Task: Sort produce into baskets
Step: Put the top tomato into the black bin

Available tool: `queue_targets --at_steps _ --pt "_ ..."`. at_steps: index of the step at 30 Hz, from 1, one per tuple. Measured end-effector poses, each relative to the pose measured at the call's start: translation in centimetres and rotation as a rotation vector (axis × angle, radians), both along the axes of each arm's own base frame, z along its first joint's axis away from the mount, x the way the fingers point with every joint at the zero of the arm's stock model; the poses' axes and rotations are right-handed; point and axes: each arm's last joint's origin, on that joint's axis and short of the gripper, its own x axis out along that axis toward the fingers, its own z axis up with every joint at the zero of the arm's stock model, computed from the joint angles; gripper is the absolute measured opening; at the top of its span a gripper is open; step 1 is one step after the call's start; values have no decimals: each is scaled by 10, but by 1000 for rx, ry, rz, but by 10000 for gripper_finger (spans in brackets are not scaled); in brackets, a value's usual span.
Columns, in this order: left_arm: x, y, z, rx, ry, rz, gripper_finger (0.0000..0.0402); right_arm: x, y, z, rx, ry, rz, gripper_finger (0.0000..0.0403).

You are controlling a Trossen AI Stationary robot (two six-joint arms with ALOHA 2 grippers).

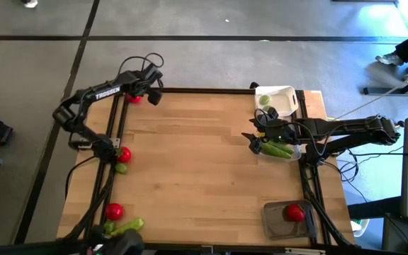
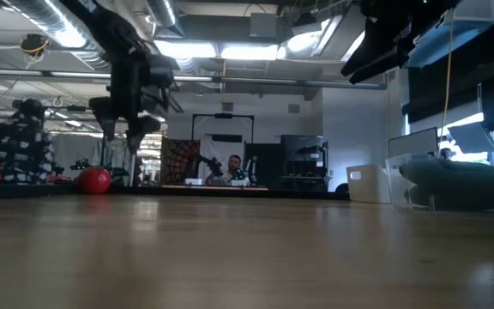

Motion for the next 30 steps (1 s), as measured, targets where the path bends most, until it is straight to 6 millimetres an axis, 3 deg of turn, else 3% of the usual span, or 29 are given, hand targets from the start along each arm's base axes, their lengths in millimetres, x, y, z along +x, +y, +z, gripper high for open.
queue_targets --at_steps 11,30 --pt "-6 23 -34 -71 87 79 390 0 0 0 0 1 0 289" --pt "6 35 -84 -75 315 80 390 0 0 0 1 2 1 289"
